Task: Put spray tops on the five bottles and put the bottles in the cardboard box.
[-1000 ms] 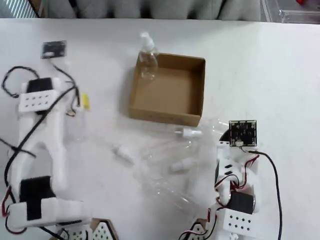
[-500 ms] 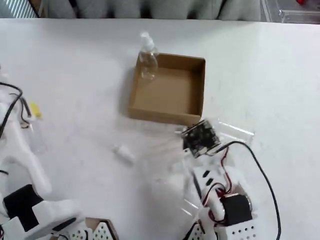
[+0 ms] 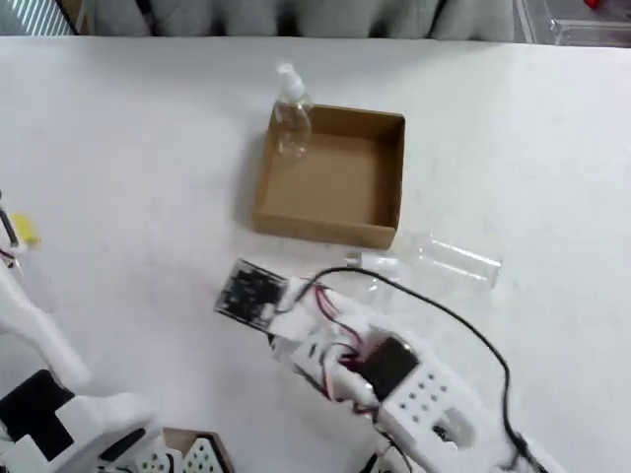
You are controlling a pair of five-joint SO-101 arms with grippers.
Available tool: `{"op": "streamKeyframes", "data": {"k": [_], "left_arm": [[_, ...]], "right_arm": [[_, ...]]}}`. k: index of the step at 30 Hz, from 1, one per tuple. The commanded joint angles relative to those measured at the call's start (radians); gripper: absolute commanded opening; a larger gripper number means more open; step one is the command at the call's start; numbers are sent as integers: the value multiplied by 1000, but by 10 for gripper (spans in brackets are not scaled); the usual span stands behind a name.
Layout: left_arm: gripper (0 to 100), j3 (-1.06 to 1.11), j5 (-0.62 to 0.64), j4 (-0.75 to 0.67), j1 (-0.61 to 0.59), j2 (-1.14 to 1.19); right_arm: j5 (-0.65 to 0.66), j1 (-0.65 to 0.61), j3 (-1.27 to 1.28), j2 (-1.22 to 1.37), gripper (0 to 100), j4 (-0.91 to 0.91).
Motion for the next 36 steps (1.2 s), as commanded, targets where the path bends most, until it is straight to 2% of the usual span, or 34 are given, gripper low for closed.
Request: {"op": "streamKeyframes", "data": {"k": [1, 6, 12, 17, 19, 23, 25, 29, 36], "left_arm": [[21, -72, -8, 17, -45, -65], [21, -72, -9, 14, -70, -67], [21, -72, -9, 12, -70, -67], [21, -72, -9, 15, -70, -67], [21, -72, -9, 15, -70, -67], [21, -72, -9, 15, -70, -67], [21, -71, -9, 17, -70, -67], [21, -71, -9, 20, -65, -67], [21, -143, -9, 181, 5, -67]], "right_arm": [[6, -38, -101, 231, 112, -107], [6, -54, -152, 496, 114, -240], [5, -71, -256, 727, 202, -254], [5, -70, -344, 862, 207, -252], [5, -70, -373, 888, 184, -242], [5, -70, -382, 888, 1, -232], [5, -53, -384, 886, 41, -219], [5, 5, -423, 829, 19, -84], [14, 189, -534, 522, 16, 377]]}}
